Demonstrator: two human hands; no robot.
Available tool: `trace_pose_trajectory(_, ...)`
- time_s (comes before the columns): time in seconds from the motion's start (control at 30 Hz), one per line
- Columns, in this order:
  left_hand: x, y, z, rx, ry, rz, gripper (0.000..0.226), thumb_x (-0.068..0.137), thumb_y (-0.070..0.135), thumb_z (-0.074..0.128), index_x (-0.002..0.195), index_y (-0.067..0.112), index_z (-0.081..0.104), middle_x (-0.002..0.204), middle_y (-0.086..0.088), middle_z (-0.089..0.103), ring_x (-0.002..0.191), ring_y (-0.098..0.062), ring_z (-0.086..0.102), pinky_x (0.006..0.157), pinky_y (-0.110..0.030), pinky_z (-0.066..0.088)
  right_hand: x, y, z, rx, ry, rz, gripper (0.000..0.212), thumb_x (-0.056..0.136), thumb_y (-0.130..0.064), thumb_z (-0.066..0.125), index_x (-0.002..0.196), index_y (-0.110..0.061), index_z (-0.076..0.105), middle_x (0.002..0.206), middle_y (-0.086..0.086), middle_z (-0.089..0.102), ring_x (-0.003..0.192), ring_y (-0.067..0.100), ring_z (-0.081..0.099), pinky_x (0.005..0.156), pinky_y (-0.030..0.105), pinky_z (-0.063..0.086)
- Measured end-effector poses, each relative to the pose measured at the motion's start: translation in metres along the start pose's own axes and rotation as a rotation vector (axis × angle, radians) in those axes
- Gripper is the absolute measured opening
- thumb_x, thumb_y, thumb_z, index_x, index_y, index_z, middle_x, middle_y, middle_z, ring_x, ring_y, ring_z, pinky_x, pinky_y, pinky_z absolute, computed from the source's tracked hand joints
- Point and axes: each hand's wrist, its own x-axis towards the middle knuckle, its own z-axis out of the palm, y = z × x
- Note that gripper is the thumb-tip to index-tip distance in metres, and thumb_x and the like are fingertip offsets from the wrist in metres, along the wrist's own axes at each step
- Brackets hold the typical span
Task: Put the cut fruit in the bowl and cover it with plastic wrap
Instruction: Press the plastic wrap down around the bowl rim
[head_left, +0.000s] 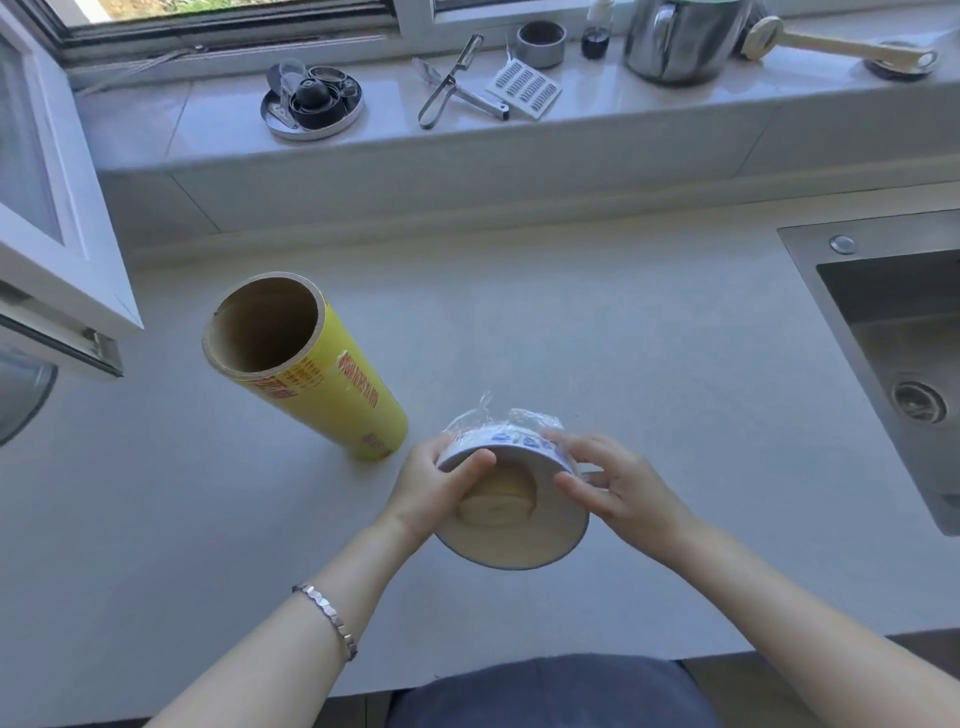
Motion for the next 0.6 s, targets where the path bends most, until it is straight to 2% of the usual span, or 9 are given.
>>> trace_pose_trajectory(0.07, -0.008, -0.004, 0.001, -0.017, 0.089, 0.014, 0.038, 0.047, 0.054, 0.064, 0.069, 0.023, 0.062, 0.069, 0.007, 0.063, 0.054, 0.009, 0.057, 0.055, -0.009, 0.045, -0.002, -0.007, 0.001, 0.085, -0.038, 0.041, 0.025, 0.083, -0.031, 0.059, 0.097, -0.051, 0.058, 0.116, 0.0, 0.061, 0.104, 0.003, 0.058, 0.085, 0.017, 0.05)
trace_pose_trajectory(0.13, -0.015, -0.005, 0.001, -0.022, 0.12, 0.031, 0.041, 0.044, 0.056, 0.064, 0.071, 0.026, 0.065, 0.069, 0.012, 0.068, 0.06, 0.006, 0.06, 0.059, -0.012, 0.048, -0.001, -0.015, -0.001, 0.121, -0.033, 0.093, 0.013, 0.086, -0.028, 0.058, 0.095, -0.037, 0.061, 0.114, 0.001, 0.063, 0.104, 0.009, 0.061, 0.08, 0.013, 0.047)
trace_pose_trajectory(0.2, -0.022, -0.004, 0.001, -0.013, 0.113, 0.051, 0.038, 0.043, 0.054, 0.068, 0.074, 0.031, 0.067, 0.068, 0.021, 0.071, 0.067, 0.007, 0.063, 0.063, -0.012, 0.05, 0.002, -0.023, 0.0, 0.111, -0.017, 0.15, 0.013, 0.084, -0.033, 0.06, 0.091, -0.023, 0.063, 0.106, 0.002, 0.066, 0.099, 0.013, 0.062, 0.077, 0.017, 0.045)
trace_pose_trajectory(0.27, -0.027, -0.001, 0.002, 0.007, 0.101, 0.068, 0.037, 0.041, 0.052, 0.069, 0.074, 0.035, 0.065, 0.069, 0.029, 0.07, 0.069, 0.01, 0.063, 0.064, -0.008, 0.049, 0.007, -0.031, 0.004, 0.129, -0.015, 0.176, 0.015, 0.081, -0.032, 0.064, 0.083, -0.018, 0.064, 0.089, 0.0, 0.068, 0.081, 0.01, 0.063, 0.069, 0.018, 0.045)
trace_pose_trajectory(0.33, -0.031, 0.0, 0.003, 0.021, 0.103, 0.074, 0.039, 0.04, 0.052, 0.069, 0.075, 0.037, 0.064, 0.071, 0.027, 0.07, 0.071, 0.011, 0.062, 0.065, -0.008, 0.048, 0.01, -0.039, 0.007, 0.206, -0.018, 0.203, 0.012, 0.082, -0.026, 0.064, 0.075, -0.016, 0.063, 0.075, -0.003, 0.065, 0.065, 0.005, 0.058, 0.062, 0.014, 0.044)
trace_pose_trajectory(0.4, -0.033, 0.0, 0.001, 0.032, 0.111, 0.074, 0.043, 0.038, 0.054, 0.068, 0.078, 0.037, 0.064, 0.077, 0.016, 0.071, 0.075, 0.004, 0.063, 0.069, -0.015, 0.049, 0.011, -0.043, 0.006, 0.378, 0.0, 0.246, 0.012, 0.083, -0.019, 0.062, 0.073, -0.013, 0.063, 0.079, 0.001, 0.065, 0.062, 0.001, 0.058, 0.067, 0.015, 0.044)
trace_pose_trajectory(0.5, -0.035, 0.0, -0.001, 0.045, 0.079, 0.094, 0.047, 0.038, 0.054, 0.068, 0.081, 0.036, 0.064, 0.088, 0.005, 0.068, 0.083, -0.012, 0.063, 0.073, -0.027, 0.048, 0.012, -0.044, 0.006, 0.694, -0.01, 0.275, 0.016, 0.078, -0.018, 0.059, 0.063, -0.015, 0.056, 0.091, 0.0, 0.07, 0.076, 0.005, 0.062, 0.086, 0.026, 0.044)
trace_pose_trajectory(0.53, -0.036, 0.0, -0.002, 0.052, 0.069, 0.099, 0.046, 0.039, 0.054, 0.069, 0.08, 0.036, 0.064, 0.087, 0.005, 0.068, 0.082, -0.014, 0.062, 0.072, -0.028, 0.048, 0.012, -0.044, 0.007, 0.809, -0.034, 0.272, 0.015, 0.074, -0.021, 0.06, 0.06, -0.016, 0.055, 0.09, 0.0, 0.072, 0.079, 0.009, 0.064, 0.086, 0.027, 0.046)
trace_pose_trajectory(0.6, -0.036, 0.002, -0.002, 0.06, 0.052, 0.101, 0.042, 0.038, 0.053, 0.069, 0.076, 0.036, 0.065, 0.082, 0.007, 0.068, 0.077, -0.01, 0.062, 0.068, -0.024, 0.047, 0.013, -0.045, 0.012, 0.974, -0.044, 0.244, 0.013, 0.063, -0.027, 0.064, 0.055, -0.019, 0.058, 0.075, -0.001, 0.074, 0.072, 0.011, 0.067, 0.074, 0.024, 0.053)
